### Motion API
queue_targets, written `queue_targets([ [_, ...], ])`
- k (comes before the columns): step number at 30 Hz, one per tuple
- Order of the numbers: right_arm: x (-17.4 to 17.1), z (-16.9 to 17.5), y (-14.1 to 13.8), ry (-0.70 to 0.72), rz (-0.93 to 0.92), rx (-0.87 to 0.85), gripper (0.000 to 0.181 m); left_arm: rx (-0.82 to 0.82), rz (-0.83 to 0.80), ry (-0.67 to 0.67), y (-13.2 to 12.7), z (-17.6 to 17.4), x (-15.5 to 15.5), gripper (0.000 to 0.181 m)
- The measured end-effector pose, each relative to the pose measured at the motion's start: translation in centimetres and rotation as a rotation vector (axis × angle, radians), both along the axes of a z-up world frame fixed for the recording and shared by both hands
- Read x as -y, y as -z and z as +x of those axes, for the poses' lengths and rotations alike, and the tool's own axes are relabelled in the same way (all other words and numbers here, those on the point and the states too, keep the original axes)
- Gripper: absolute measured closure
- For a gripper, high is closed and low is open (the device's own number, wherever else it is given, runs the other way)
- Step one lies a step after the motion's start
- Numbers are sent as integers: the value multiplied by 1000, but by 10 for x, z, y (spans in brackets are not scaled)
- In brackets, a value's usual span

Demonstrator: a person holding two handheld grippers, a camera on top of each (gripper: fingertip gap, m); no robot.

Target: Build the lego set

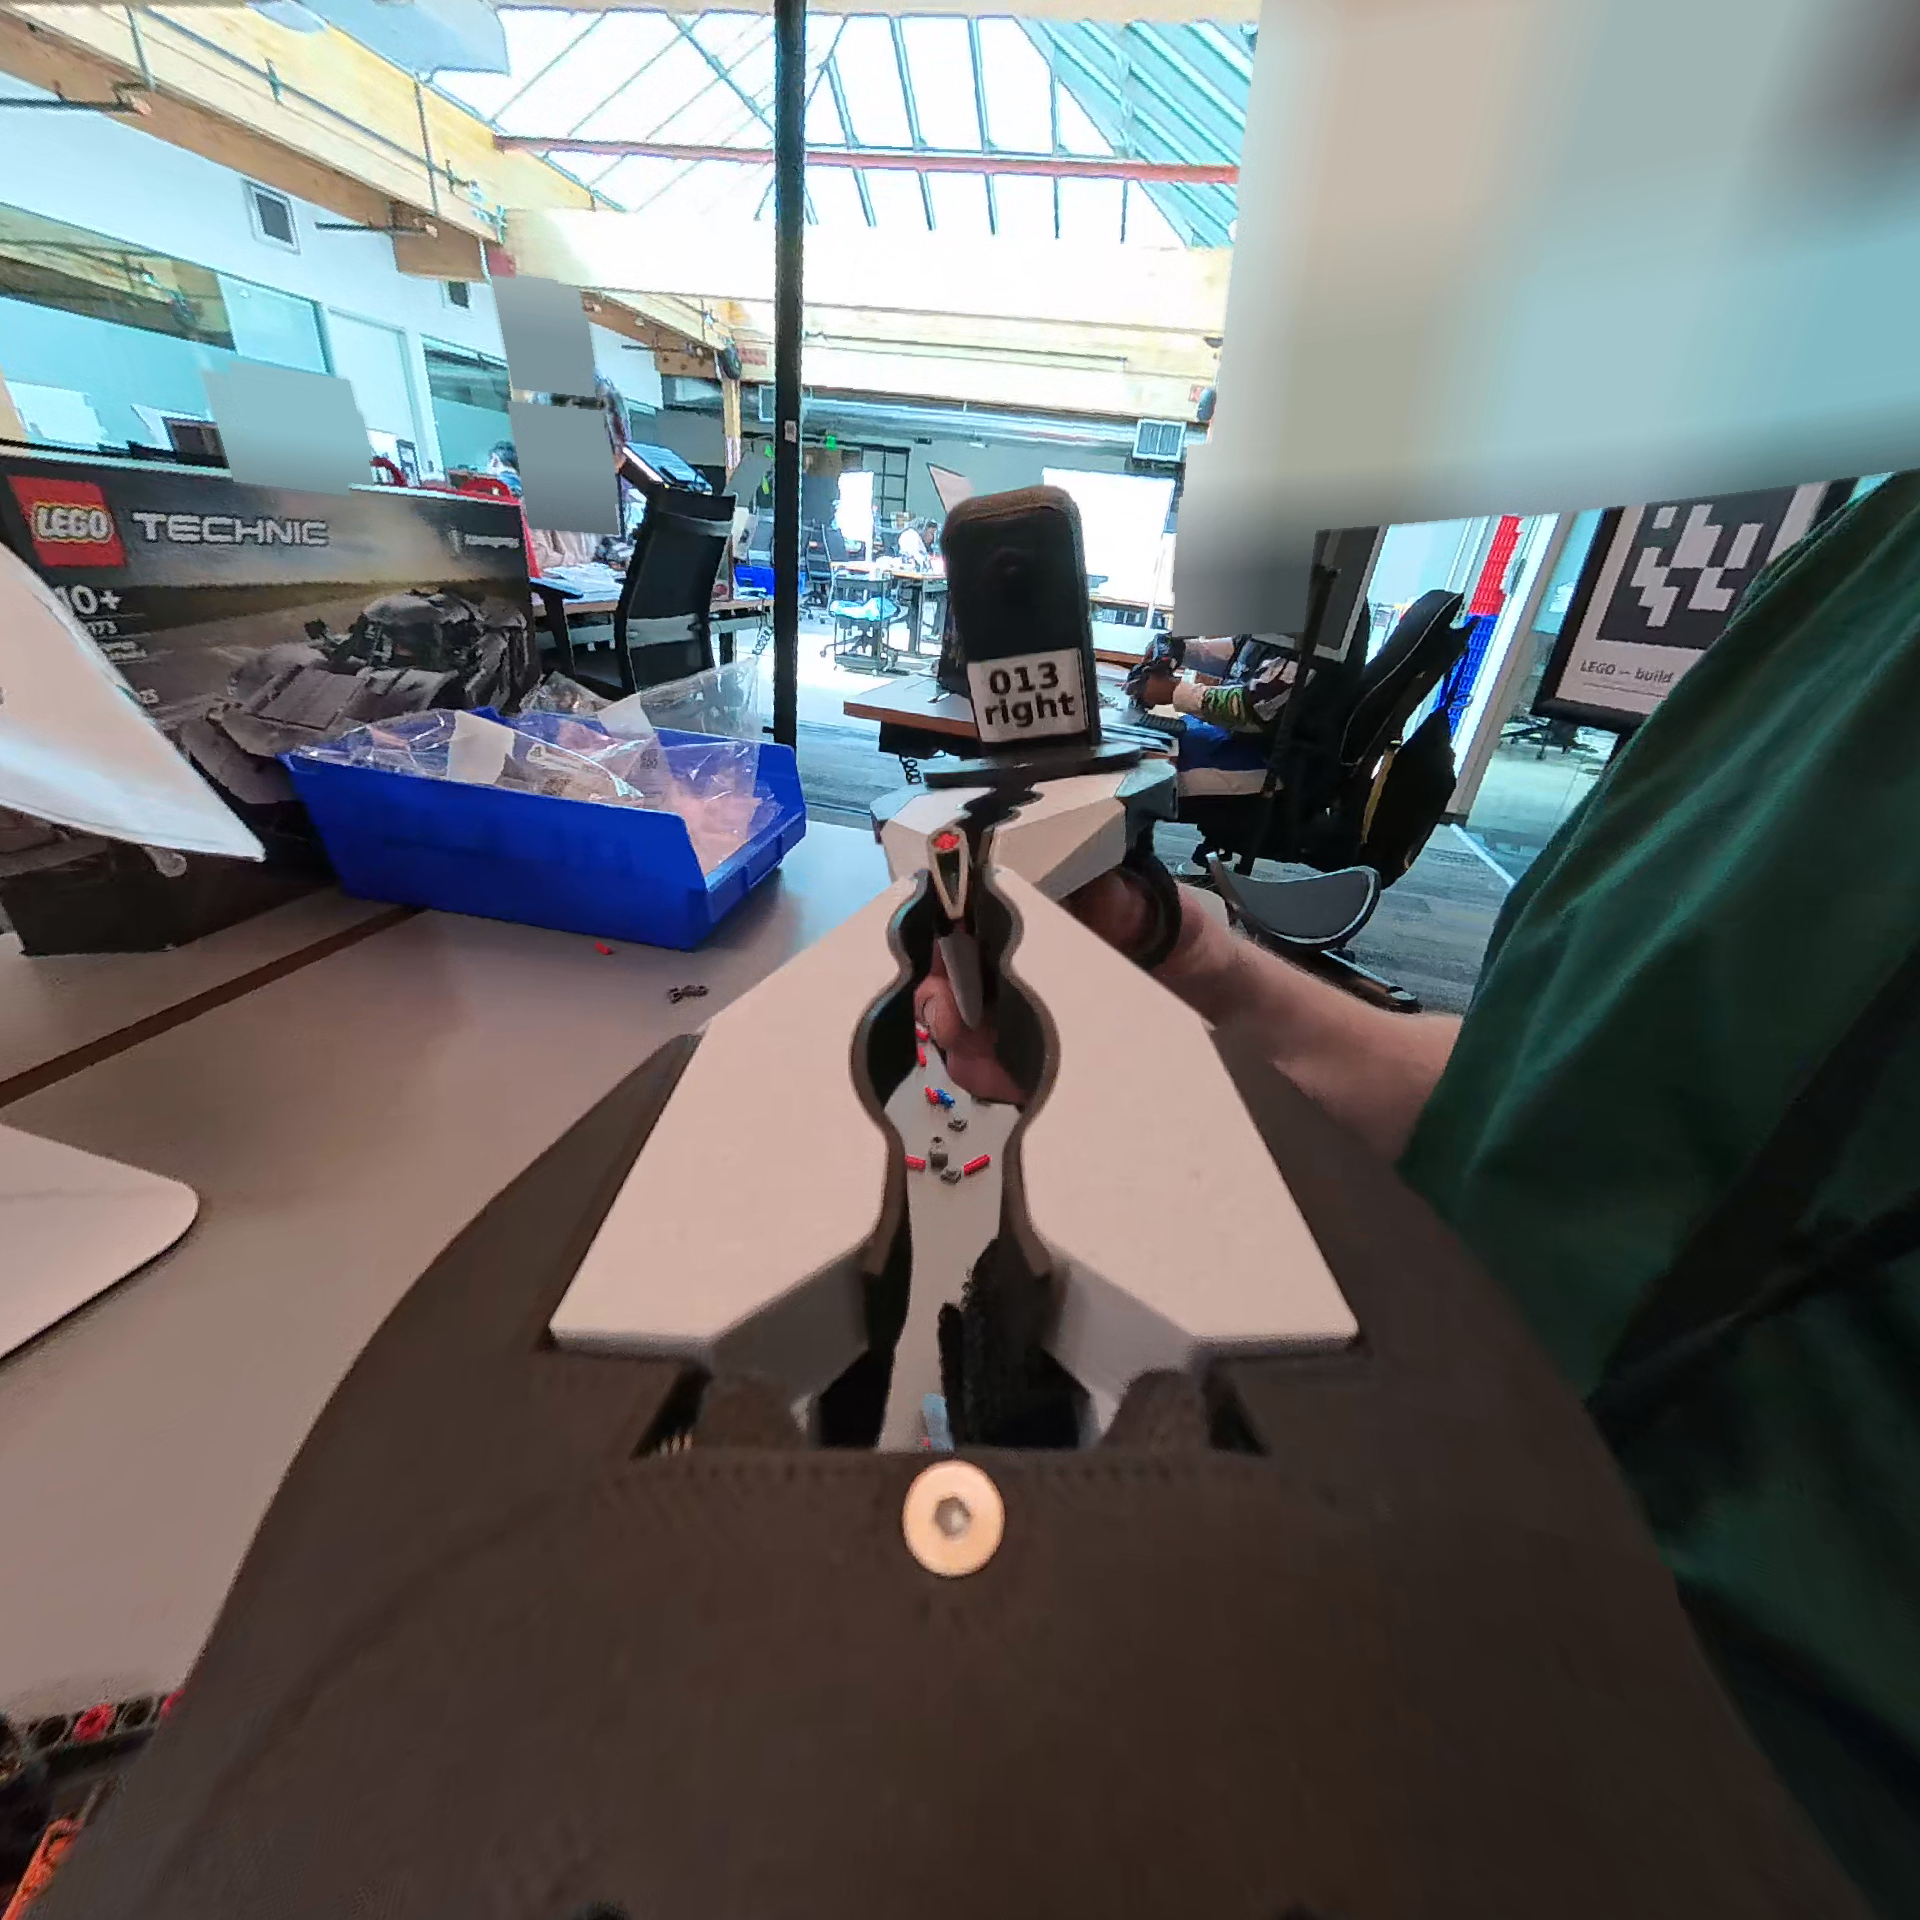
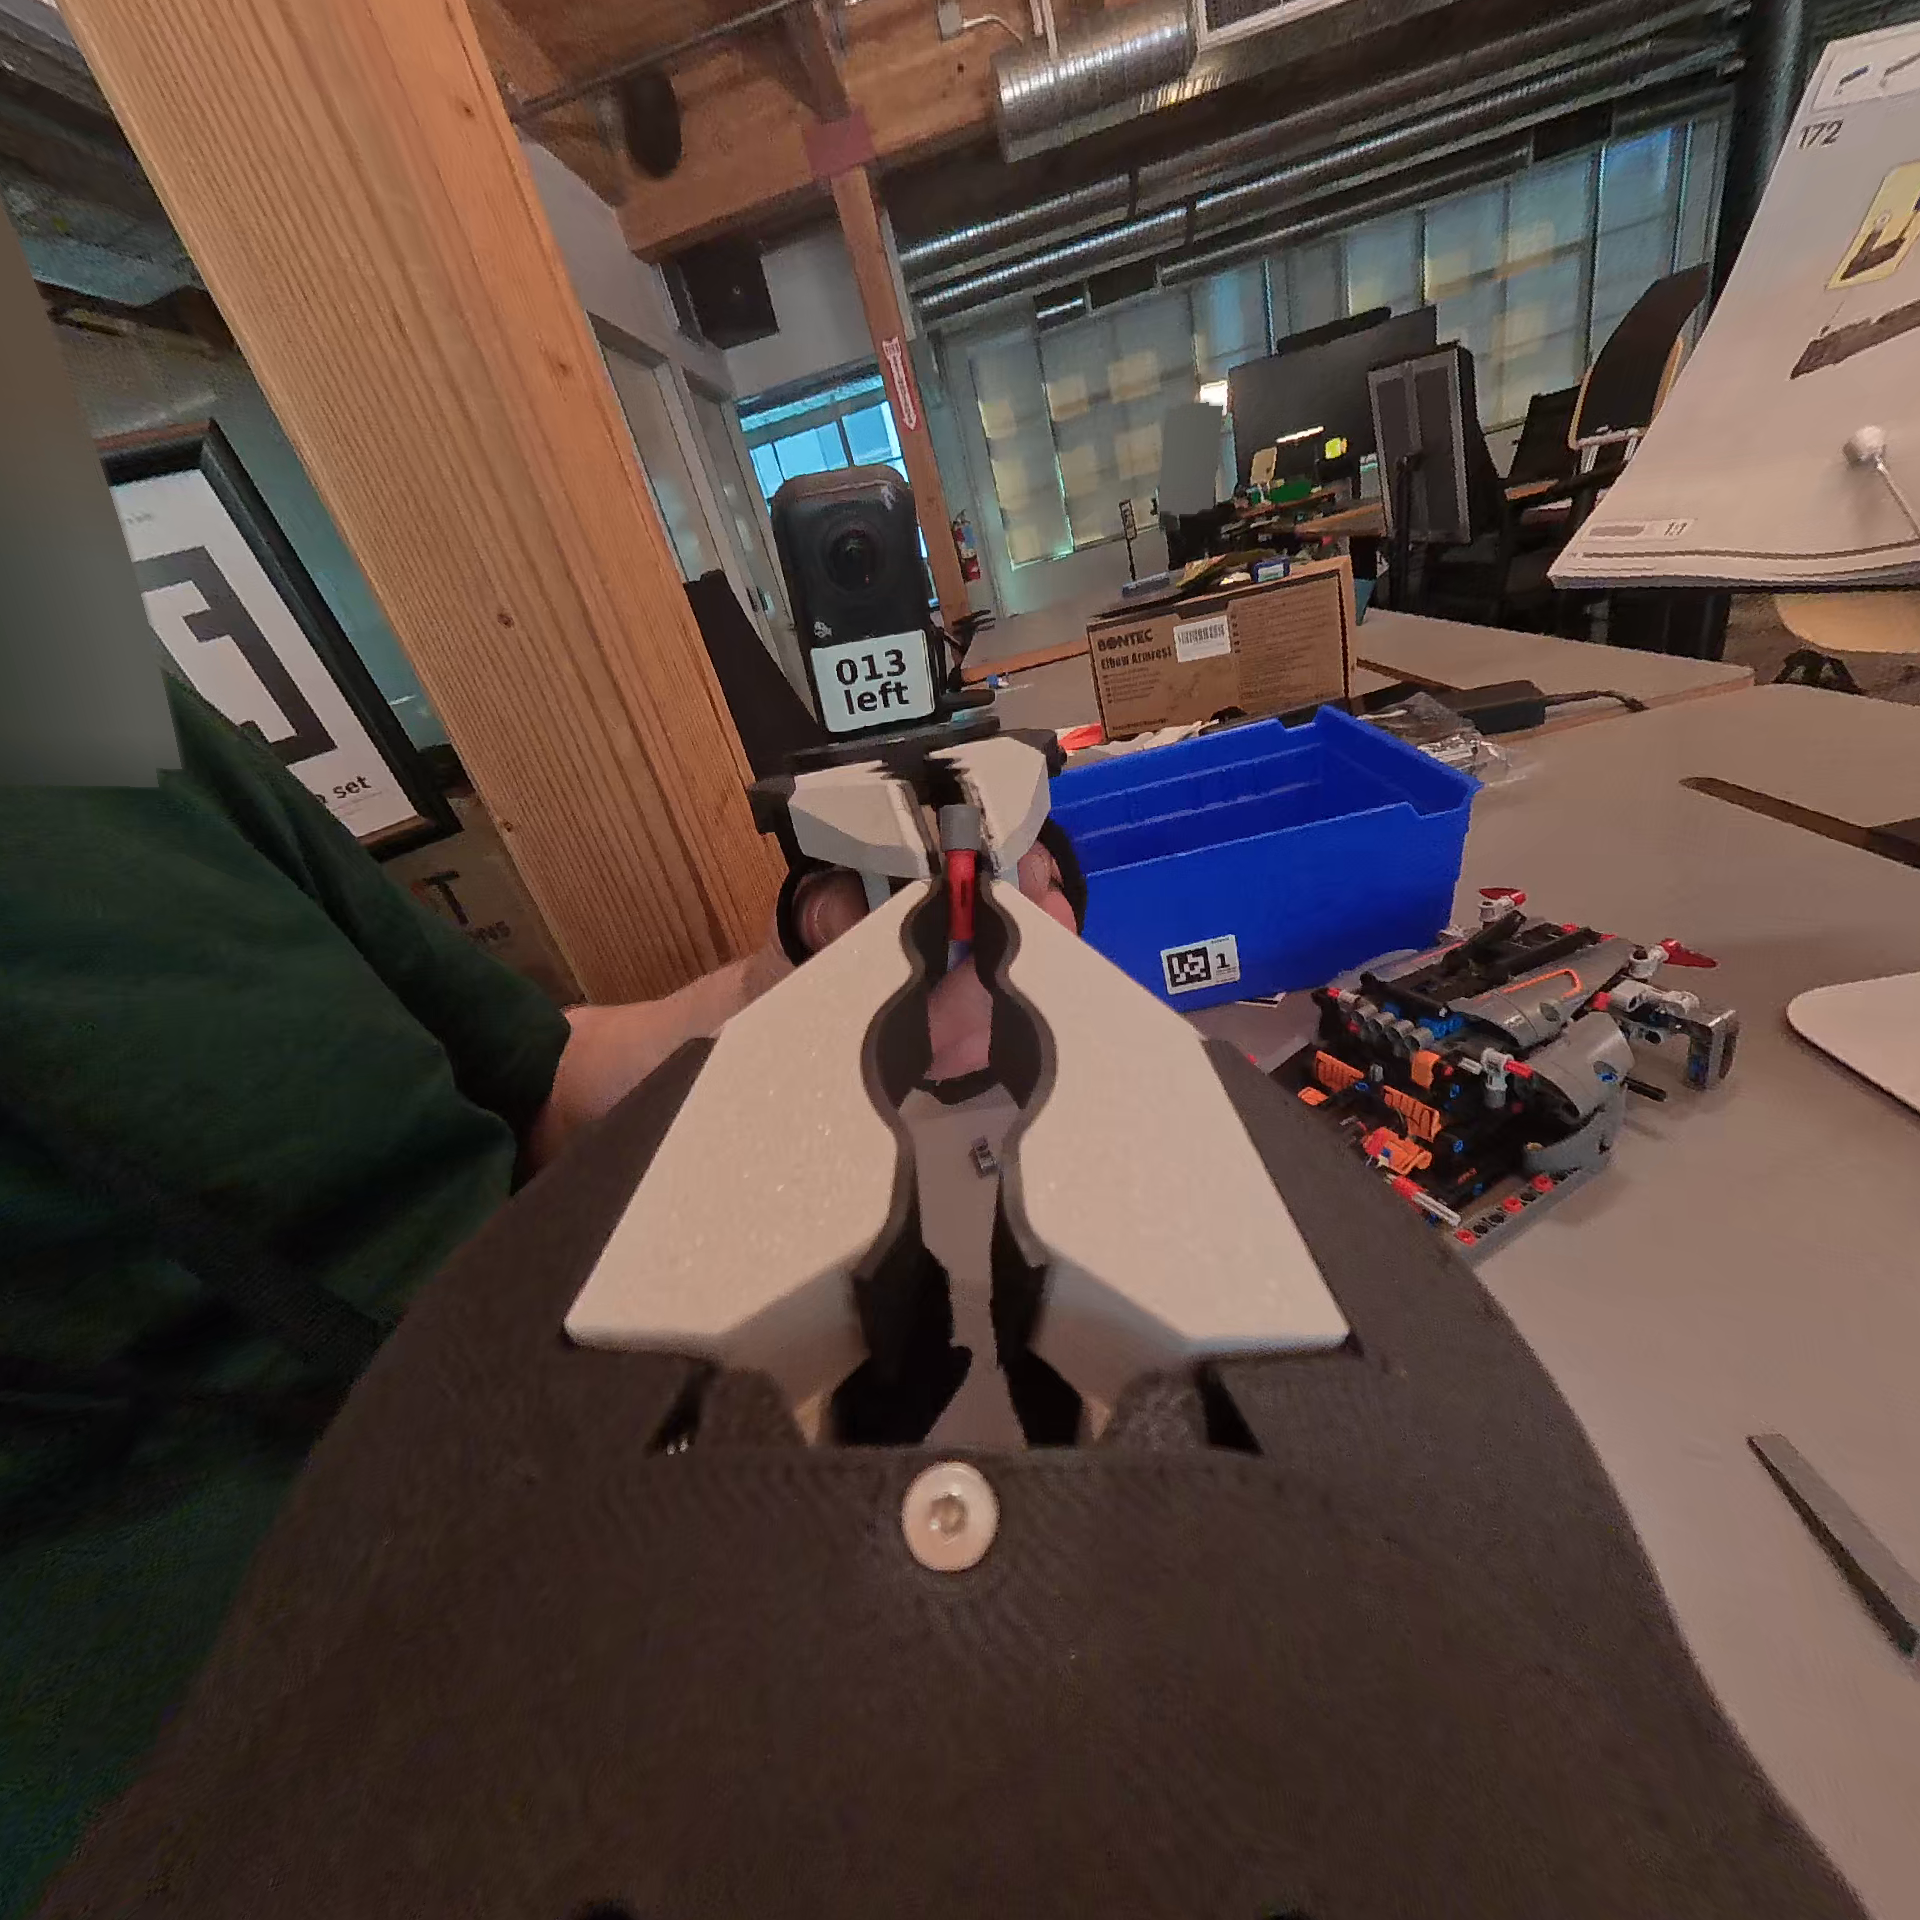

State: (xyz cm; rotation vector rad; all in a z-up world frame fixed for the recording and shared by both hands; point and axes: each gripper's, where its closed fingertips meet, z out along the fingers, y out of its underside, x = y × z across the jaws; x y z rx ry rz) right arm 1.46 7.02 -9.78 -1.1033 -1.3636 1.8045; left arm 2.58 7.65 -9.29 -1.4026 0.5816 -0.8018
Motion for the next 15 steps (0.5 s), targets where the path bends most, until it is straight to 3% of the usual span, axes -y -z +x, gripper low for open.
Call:
queue_targets([
  [8,-3,-12,4,30,37,57,179,2,-15,-61,4,-13,-3,180],
  [11,-12,-14,2,81,40,62,161,90,-28,-77,-1,-23,-4,180],
  [15,-26,-7,1,136,51,60,160,245,-65,-68,-5,-40,-3,180],
])
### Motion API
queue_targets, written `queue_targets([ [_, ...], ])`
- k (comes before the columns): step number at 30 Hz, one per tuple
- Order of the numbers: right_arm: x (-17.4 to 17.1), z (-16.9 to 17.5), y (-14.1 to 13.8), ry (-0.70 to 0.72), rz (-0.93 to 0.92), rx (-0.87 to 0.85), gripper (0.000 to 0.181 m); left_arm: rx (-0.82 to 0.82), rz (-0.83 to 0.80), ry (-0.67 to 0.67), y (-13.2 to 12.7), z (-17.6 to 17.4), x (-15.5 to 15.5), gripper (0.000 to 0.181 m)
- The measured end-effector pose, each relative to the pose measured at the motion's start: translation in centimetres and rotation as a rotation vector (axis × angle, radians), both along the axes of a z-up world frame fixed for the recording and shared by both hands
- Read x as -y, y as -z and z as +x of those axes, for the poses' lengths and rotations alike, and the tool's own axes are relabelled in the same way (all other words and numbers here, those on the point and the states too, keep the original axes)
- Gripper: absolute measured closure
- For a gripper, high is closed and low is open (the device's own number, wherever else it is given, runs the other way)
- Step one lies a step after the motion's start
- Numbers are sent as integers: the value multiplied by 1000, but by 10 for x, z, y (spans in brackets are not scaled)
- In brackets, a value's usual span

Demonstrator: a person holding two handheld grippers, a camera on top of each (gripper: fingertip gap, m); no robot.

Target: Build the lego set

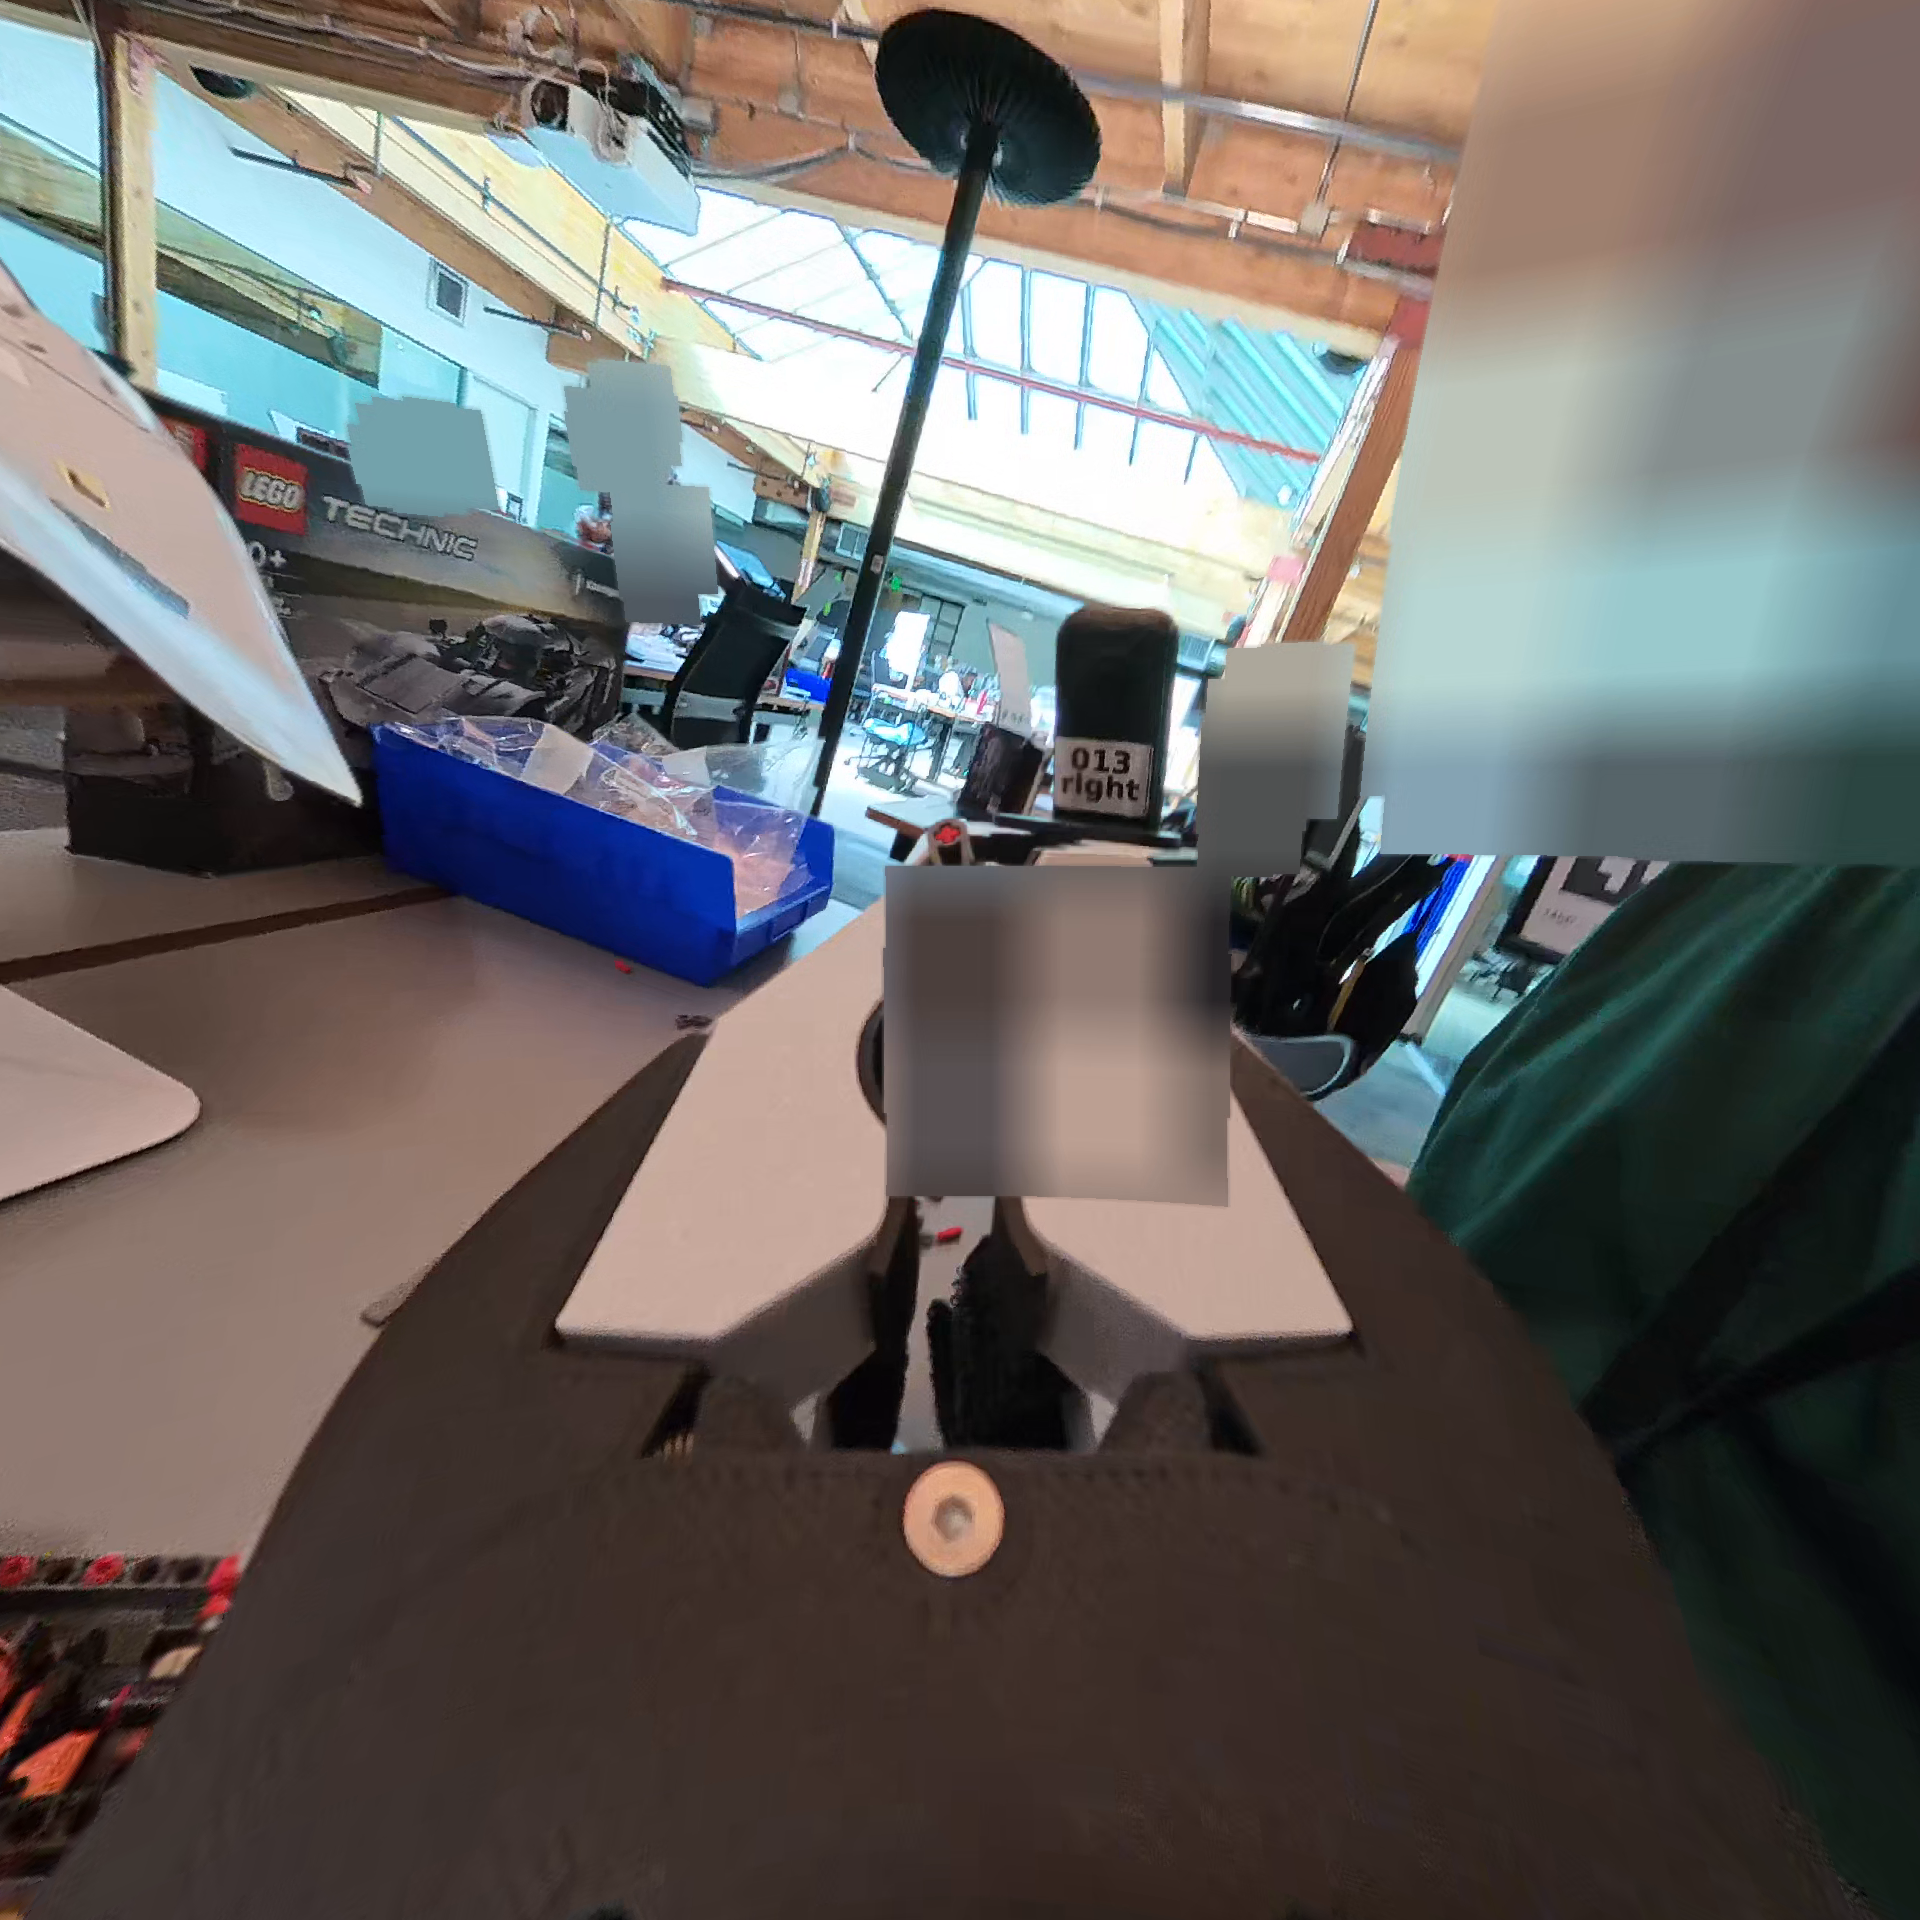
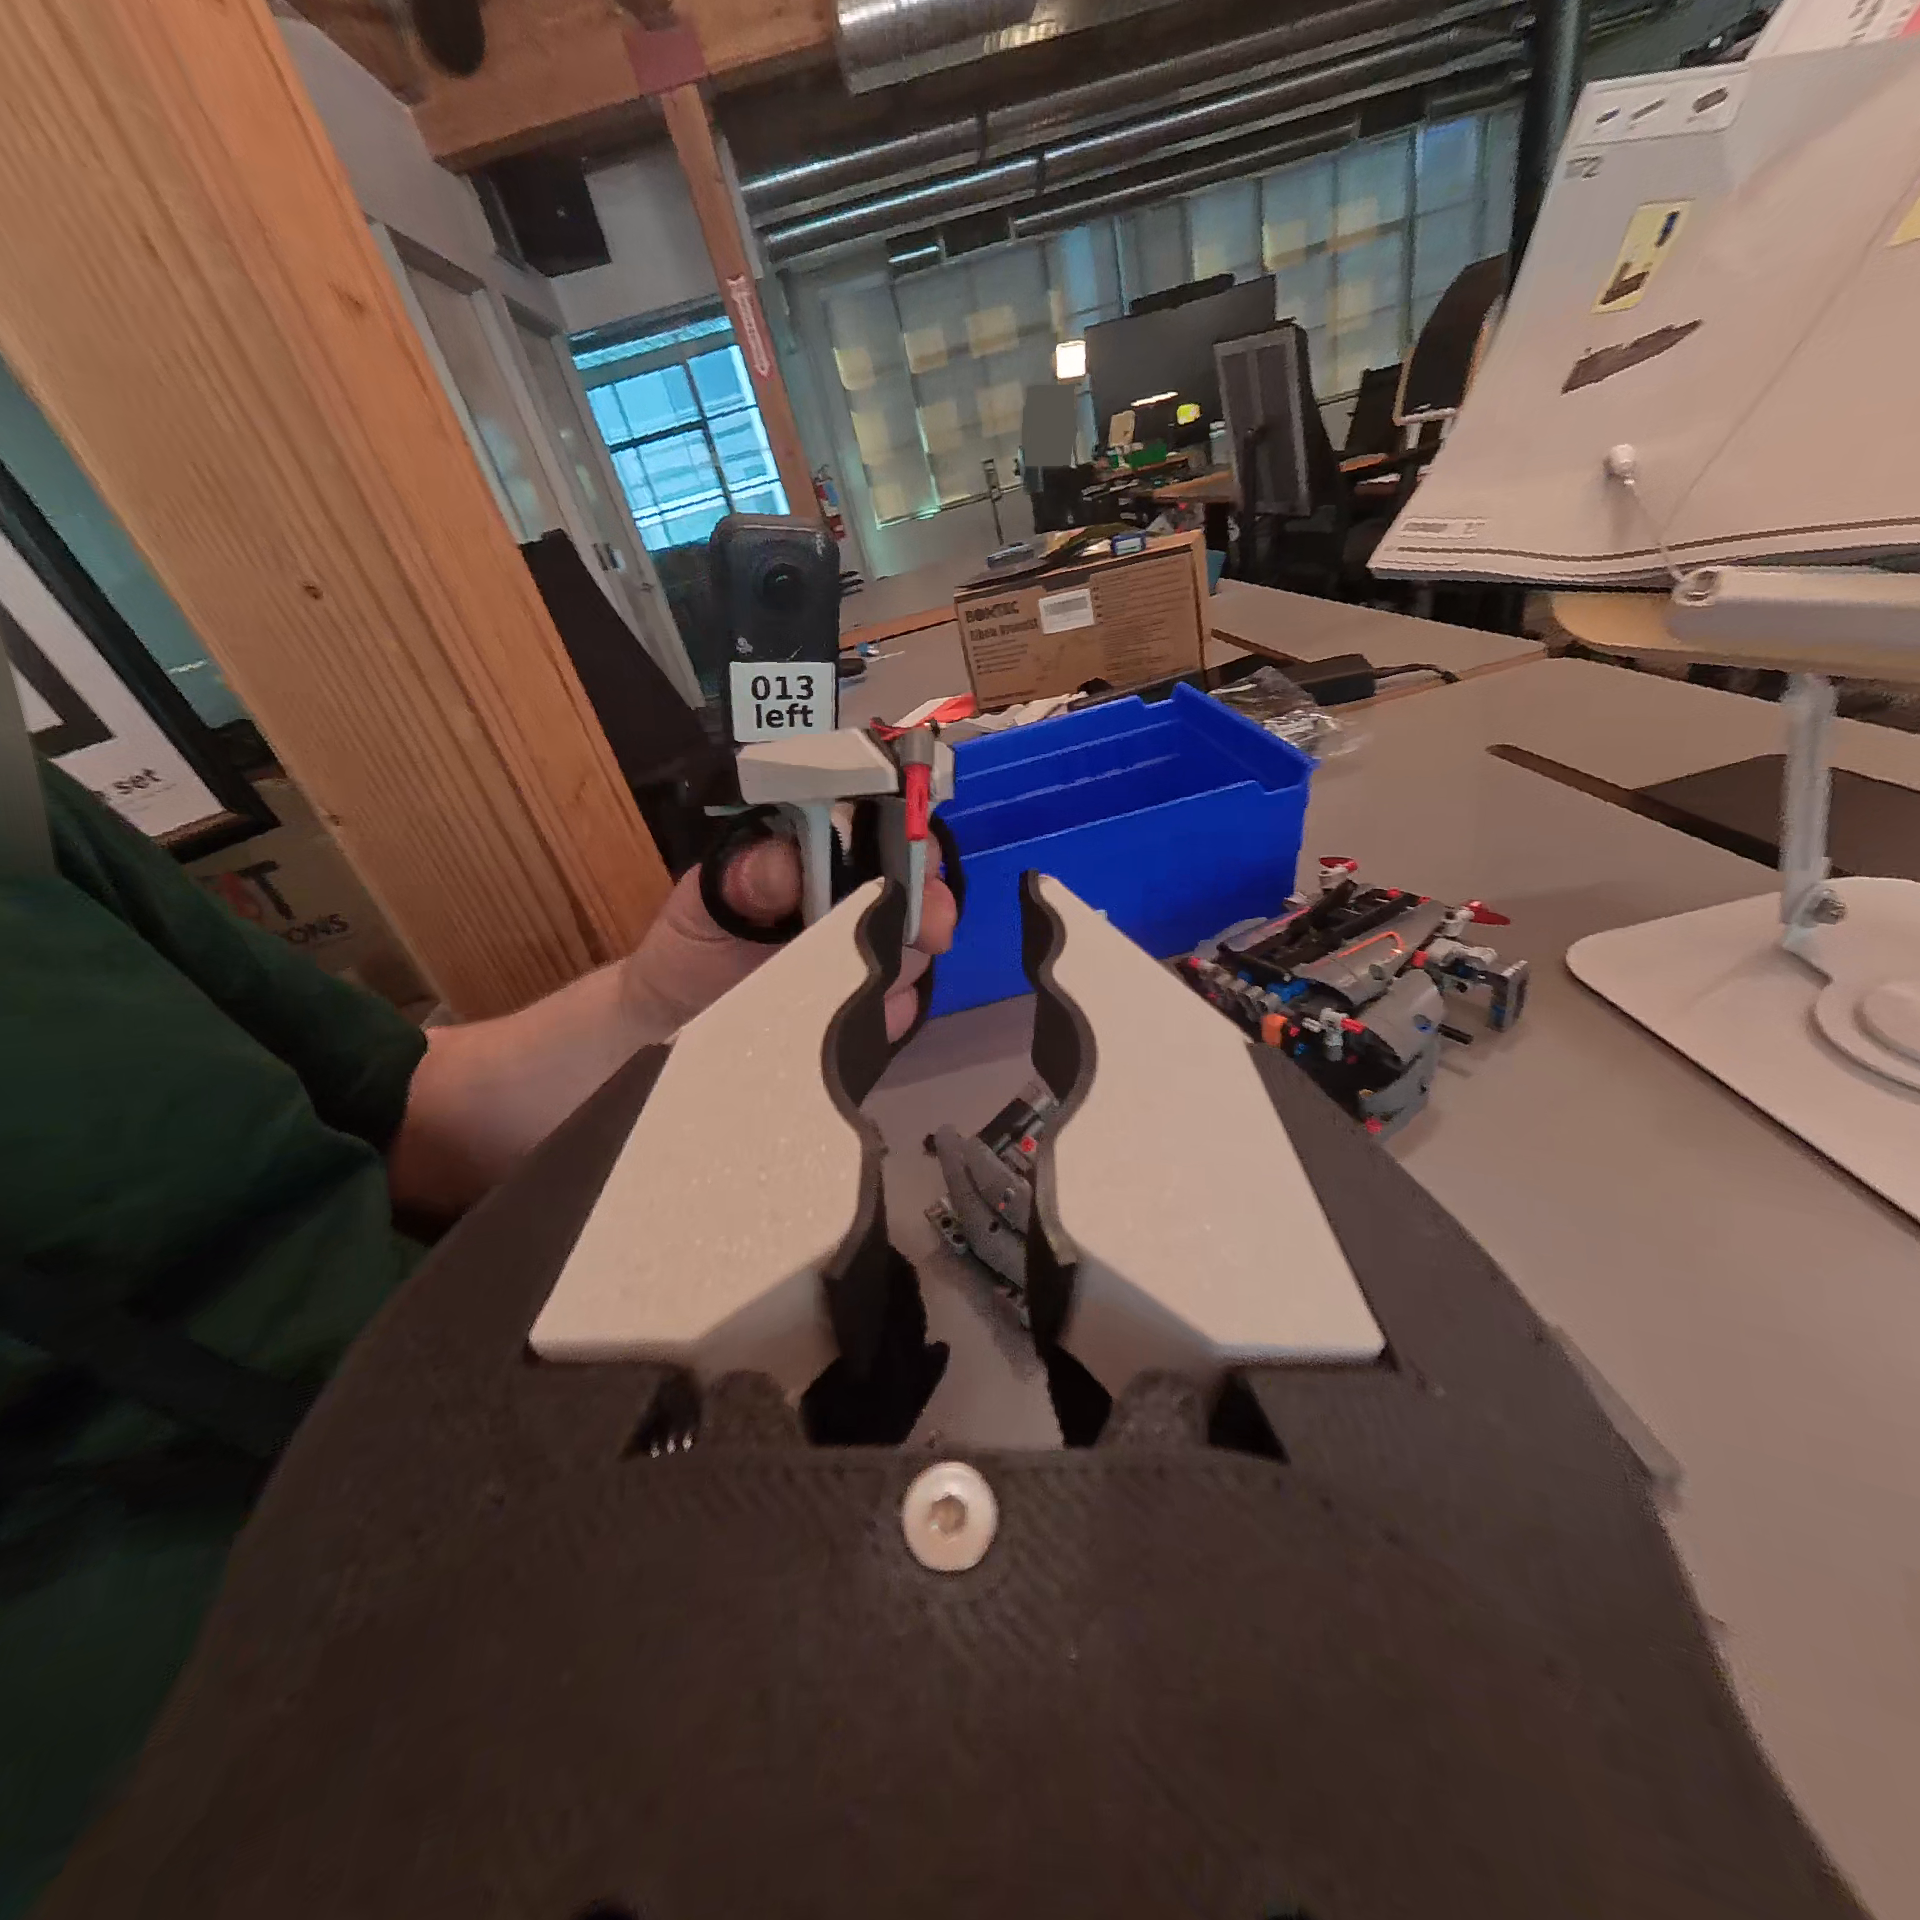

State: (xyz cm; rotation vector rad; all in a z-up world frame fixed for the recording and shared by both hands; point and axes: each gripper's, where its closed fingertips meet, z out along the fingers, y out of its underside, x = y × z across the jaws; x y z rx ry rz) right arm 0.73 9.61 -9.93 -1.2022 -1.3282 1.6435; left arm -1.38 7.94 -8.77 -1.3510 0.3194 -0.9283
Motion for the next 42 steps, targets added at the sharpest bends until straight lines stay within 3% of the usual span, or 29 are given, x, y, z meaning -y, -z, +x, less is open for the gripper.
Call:
queue_targets([
  [6,-7,7,4,38,31,13,163,173,-12,19,-3,-19,1,180],
  [11,-18,16,18,95,68,74,162,123,-17,-19,1,-26,5,180],
  [14,-42,30,23,248,112,109,163,49,-14,-79,5,-34,8,179],
  [17,-80,65,3,494,172,80,165,19,5,-106,2,-41,13,179],
  [22,-130,141,-57,849,306,41,167,-20,30,-126,-3,-48,14,179],
  [24,-139,161,-74,922,325,5,169,-20,33,-128,-4,-50,13,179],
  [27,-149,173,-75,969,336,27,170,-21,37,-128,-4,-51,13,179],
  [31,-152,161,-45,907,322,155,175,-33,22,-120,2,-50,12,179],
  [38,-145,125,48,782,273,417,179,-55,0,-125,12,-50,7,179],
  [42,-122,119,105,711,186,521,177,-83,-9,-126,16,-48,5,179],
])
